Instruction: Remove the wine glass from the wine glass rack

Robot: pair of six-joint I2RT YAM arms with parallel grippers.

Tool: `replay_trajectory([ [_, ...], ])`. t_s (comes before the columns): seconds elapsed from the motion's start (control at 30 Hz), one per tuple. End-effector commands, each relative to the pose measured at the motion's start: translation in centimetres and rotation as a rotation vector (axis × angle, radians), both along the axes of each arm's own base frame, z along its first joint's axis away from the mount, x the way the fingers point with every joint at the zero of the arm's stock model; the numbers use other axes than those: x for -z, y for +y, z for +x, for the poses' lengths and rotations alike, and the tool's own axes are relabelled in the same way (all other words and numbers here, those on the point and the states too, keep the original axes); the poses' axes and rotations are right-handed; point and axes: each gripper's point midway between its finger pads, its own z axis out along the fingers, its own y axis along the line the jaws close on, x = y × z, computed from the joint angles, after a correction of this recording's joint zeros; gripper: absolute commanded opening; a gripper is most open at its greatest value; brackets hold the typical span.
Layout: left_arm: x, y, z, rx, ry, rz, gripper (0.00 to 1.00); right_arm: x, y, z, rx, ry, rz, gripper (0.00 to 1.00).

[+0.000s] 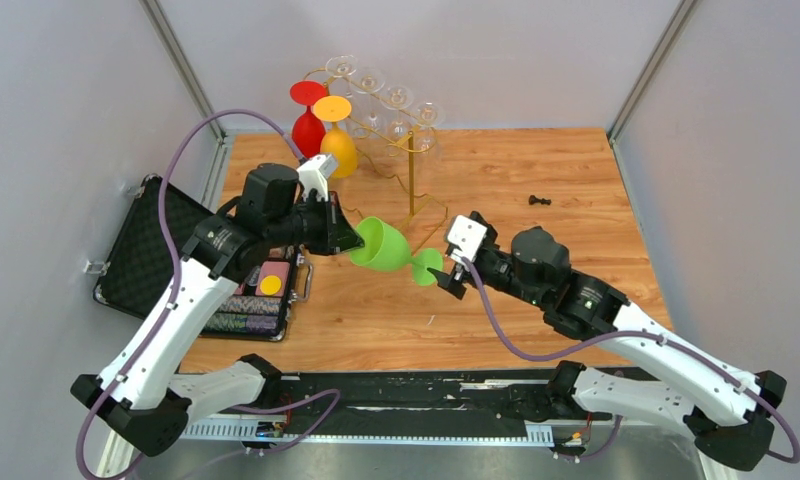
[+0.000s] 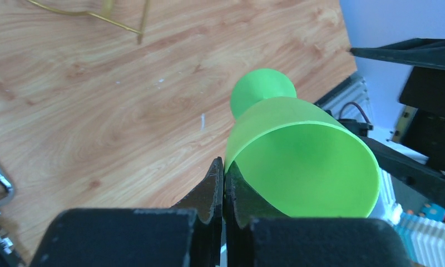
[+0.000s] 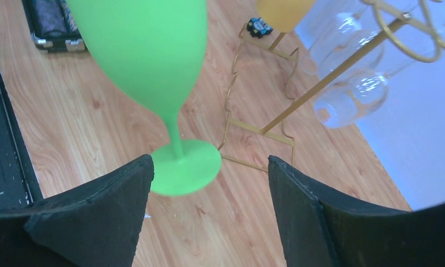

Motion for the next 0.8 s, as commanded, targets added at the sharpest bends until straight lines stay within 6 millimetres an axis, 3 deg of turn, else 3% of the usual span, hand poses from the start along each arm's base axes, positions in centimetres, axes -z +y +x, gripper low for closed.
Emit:
replay_trajectory([
  [0.0, -0.5, 2.2, 0.9, -0.069, -0.065, 0.114, 0.0, -2.5, -1.5, 0.4, 0.1, -0.01, 0.114, 0.79],
  [0.3, 3.0, 5.3, 2.6, -0.181, -0.054, 0.312, 0.0, -1.7, -2.6, 1.3, 0.254, 0.125, 0.149, 0.83],
  [0.77, 9.5, 10.0, 5.6, -0.322, 0.004, 0.541, 0.0, 0.6, -1.8, 1.0, 0.315, 0.338, 0.118, 0.85],
])
